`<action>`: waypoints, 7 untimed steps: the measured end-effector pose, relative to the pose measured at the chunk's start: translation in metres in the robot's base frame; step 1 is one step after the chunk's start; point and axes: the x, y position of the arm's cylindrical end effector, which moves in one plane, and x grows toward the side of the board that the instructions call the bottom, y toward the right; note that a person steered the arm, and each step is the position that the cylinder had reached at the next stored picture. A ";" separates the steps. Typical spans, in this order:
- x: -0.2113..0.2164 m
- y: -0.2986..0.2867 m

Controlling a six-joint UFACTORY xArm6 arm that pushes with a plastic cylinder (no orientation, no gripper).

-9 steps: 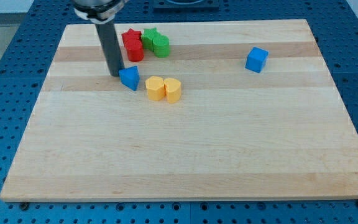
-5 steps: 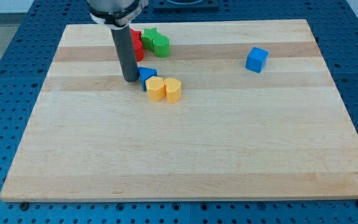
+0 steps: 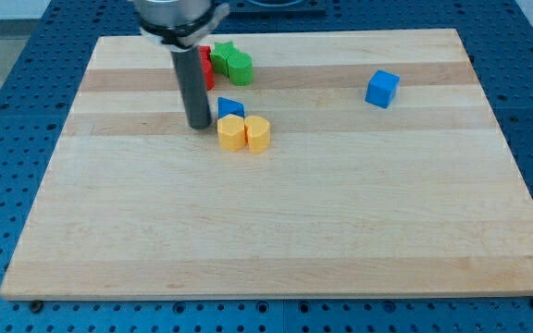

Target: Slightly push the blue triangle to upside of yellow hexagon

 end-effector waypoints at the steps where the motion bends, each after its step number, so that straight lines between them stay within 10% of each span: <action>1: -0.015 -0.040; 7: -0.076 0.178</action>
